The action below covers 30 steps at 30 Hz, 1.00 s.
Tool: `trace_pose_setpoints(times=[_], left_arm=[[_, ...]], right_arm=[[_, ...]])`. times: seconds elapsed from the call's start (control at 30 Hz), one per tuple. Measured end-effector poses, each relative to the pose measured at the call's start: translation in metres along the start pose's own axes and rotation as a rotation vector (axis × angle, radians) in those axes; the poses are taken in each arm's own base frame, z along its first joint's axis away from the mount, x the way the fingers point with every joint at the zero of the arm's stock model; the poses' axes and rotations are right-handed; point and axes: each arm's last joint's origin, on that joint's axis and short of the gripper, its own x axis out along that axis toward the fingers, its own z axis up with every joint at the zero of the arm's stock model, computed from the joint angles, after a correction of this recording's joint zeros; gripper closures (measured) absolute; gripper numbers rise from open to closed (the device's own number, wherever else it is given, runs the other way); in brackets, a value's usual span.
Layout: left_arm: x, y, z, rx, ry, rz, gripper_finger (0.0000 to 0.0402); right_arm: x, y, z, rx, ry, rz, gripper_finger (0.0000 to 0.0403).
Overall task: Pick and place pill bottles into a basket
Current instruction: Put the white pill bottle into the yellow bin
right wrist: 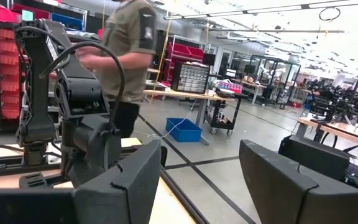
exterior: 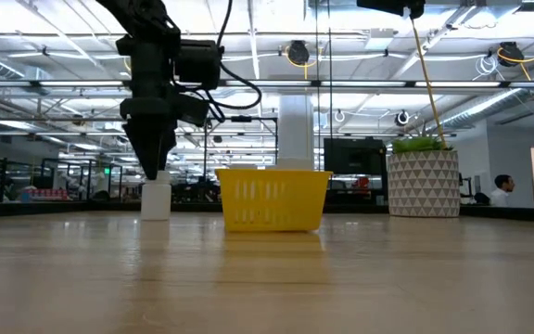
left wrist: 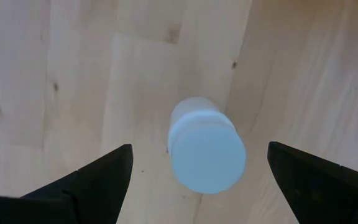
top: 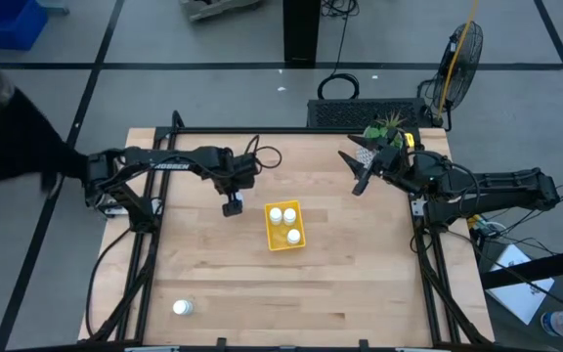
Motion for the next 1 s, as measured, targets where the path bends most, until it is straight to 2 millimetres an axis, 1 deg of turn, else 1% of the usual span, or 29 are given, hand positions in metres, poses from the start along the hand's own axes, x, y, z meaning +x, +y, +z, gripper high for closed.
trace_pose_setpoints(times=[0.13, 0.27, 0.87, 1.0], left_arm=[[0.0000, -0.0001, 0.0024, 0.002, -0.024, 0.001, 0.0023], [0.0000, -0.0012, 0.0020, -0.004, -0.021, -0.017, 0.0023], [0.0006, -0.0015, 0.0005, -0.008, -0.006, 0.012, 0.0023], [0.0040, -0.0015, -0.0028, -0.007, 0.011, 0.014, 0.0041]], right_arm=[[0.0000, 0.0000, -0.0002, -0.001, 0.002, 0.000, 0.0193], [0.0000, 0.0001, -0.0003, 0.000, 0.003, 0.001, 0.0193], [0.0000, 0.0002, -0.0010, -0.002, 0.009, 0.002, 0.0193], [-0.0001, 0.0001, -0.0010, -0.002, 0.009, 0.002, 0.0193]])
